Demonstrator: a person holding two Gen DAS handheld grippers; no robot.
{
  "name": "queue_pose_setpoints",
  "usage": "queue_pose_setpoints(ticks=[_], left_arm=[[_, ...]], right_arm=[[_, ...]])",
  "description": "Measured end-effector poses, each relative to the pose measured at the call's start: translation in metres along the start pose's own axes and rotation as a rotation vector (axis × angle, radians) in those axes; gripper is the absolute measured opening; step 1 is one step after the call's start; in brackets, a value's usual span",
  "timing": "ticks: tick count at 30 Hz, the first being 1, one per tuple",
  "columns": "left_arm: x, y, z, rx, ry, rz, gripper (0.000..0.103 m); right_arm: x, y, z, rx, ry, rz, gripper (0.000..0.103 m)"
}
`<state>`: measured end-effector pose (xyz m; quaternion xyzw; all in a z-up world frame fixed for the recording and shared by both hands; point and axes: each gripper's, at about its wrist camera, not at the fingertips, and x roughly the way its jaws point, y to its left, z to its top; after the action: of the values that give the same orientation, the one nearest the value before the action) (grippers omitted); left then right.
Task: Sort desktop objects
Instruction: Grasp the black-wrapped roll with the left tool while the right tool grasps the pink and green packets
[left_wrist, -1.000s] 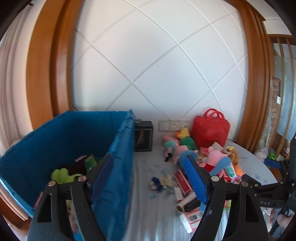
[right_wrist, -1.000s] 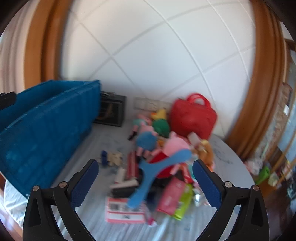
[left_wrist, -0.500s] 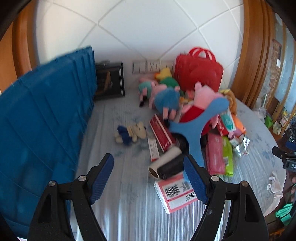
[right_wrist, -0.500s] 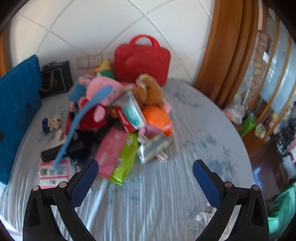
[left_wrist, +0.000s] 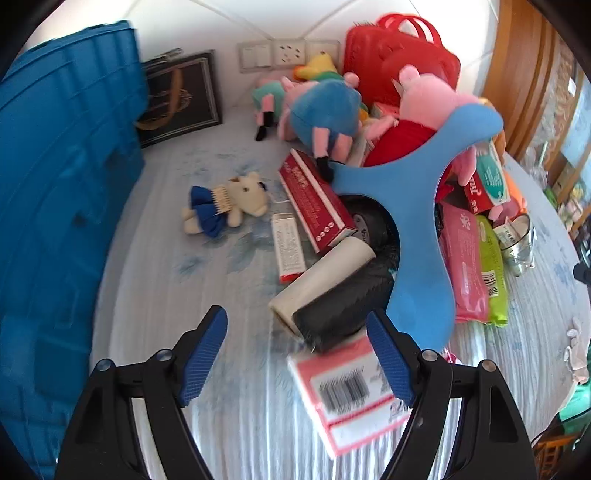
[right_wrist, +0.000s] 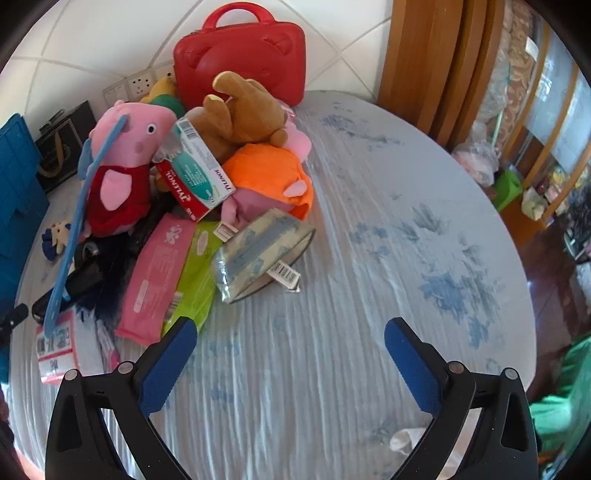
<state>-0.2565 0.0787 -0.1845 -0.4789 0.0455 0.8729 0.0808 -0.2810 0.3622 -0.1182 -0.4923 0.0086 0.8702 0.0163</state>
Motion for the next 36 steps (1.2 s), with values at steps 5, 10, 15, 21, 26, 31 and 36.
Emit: queue_pose_setpoints(ticks=[5,10,15,21,26,31,36], left_arm=[[0.031,-0.020,0.012,0.107,0.058,-0.014,0.077],[0.053,-0.039,0.017,0.178,0.104,-0.059,0.067],[0.054,-0.054,0.028,0.193,0.105,-0.077,0.048],[0.050,-0.049,0.023,0.134,0.132,-0.112,0.042],[0.058,-0.027,0.008,0.056,0.170,-0.071,0.040],[0.059,-0.012,0.005,-0.015,0.168,-0.079,0.040],[0.061,-0.017,0.007,-0.023,0.145,-0.079,0.040]], right_arm=[[0.023,-0.003,0.014,0.025,0.026,0.006,0.103],[0.047,-0.003,0.027,0.065,0.056,0.005,0.103],[0.065,0.000,0.037,0.079,0.090,0.029,0.079],[0.072,0.027,0.037,0.007,0.108,0.078,0.059],[0.069,0.056,0.028,-0.062,0.130,0.166,0.046],[0.083,0.081,0.014,-0.053,0.204,0.254,0.075],[0.102,0.102,0.007,-0.046,0.250,0.226,0.102]])
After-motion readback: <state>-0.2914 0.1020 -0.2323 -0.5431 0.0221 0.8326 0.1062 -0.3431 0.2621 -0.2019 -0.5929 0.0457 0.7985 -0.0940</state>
